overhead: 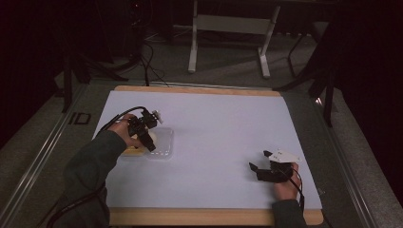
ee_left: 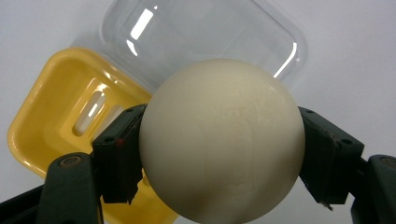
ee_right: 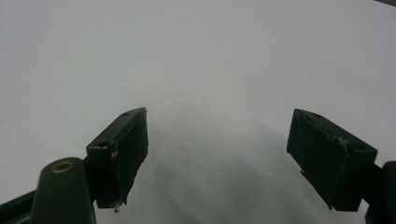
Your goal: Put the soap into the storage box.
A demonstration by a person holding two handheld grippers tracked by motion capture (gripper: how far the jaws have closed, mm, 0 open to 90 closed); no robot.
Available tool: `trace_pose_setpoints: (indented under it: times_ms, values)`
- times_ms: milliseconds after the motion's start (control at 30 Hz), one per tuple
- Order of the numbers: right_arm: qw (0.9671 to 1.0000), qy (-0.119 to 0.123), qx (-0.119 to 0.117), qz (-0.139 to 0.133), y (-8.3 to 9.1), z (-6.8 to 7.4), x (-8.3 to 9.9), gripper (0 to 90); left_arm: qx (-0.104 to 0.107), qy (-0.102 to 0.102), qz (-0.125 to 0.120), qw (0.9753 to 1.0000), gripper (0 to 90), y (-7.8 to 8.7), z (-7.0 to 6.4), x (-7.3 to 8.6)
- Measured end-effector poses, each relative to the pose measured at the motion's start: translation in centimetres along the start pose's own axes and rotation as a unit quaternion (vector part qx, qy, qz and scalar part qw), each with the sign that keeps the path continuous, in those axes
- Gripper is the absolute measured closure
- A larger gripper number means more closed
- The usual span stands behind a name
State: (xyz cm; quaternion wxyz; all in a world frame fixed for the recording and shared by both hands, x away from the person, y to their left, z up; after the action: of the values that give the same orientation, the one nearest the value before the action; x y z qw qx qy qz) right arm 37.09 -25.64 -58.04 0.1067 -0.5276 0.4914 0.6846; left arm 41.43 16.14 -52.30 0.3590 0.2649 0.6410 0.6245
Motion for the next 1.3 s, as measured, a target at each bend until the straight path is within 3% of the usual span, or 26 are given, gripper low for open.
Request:
trace_pose_setpoints:
  times_ms: [167,600,933,1000,1033,1167,1300]
  values:
    - [1.0000,0.000,0.000,0.000,0.0,0.0,0.0,20.3,-0.004,0.026,-0.005,0.9996,25.7,0.0,0.4,-0.1]
    - [1.0000,-0.001,0.000,0.000,0.0,0.0,0.0,20.3,-0.019,0.057,-0.006,0.9982,25.7,-0.1,1.3,0.1]
    - [1.0000,0.000,0.000,0.000,0.0,0.0,0.0,20.3,-0.020,0.098,-0.002,0.9950,25.7,-0.2,2.3,0.8]
    - [1.0000,0.000,0.001,0.001,0.0,0.0,0.0,20.3,-0.020,0.098,-0.002,0.9950,25.7,-0.2,2.3,0.8]
    - [1.0000,0.000,0.001,0.001,0.0,0.0,0.0,20.3,-0.023,0.112,0.002,0.9934,25.7,-0.3,2.8,1.2]
    - [1.0000,0.001,0.001,0.001,-0.1,0.0,0.0,20.3,-0.023,0.134,0.006,0.9907,25.7,-0.4,3.4,1.7]
    - [1.0000,0.000,0.002,0.002,-0.1,0.1,0.0,20.3,-0.025,0.147,0.011,0.9888,25.7,-0.5,3.9,2.2]
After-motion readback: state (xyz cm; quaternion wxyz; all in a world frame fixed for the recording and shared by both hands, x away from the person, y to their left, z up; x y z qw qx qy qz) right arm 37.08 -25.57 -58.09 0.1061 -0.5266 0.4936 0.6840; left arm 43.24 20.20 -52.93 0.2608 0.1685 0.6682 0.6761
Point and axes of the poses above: each handheld gripper's, and its own axes: y roughly backward along the jaws, x roughly out of its underside, z roughly to its left, the point moved 8 cm from there along -y, roughly forward along the jaws, and after that the axes turned 3 degrees about -y, right-handed, at the moved point
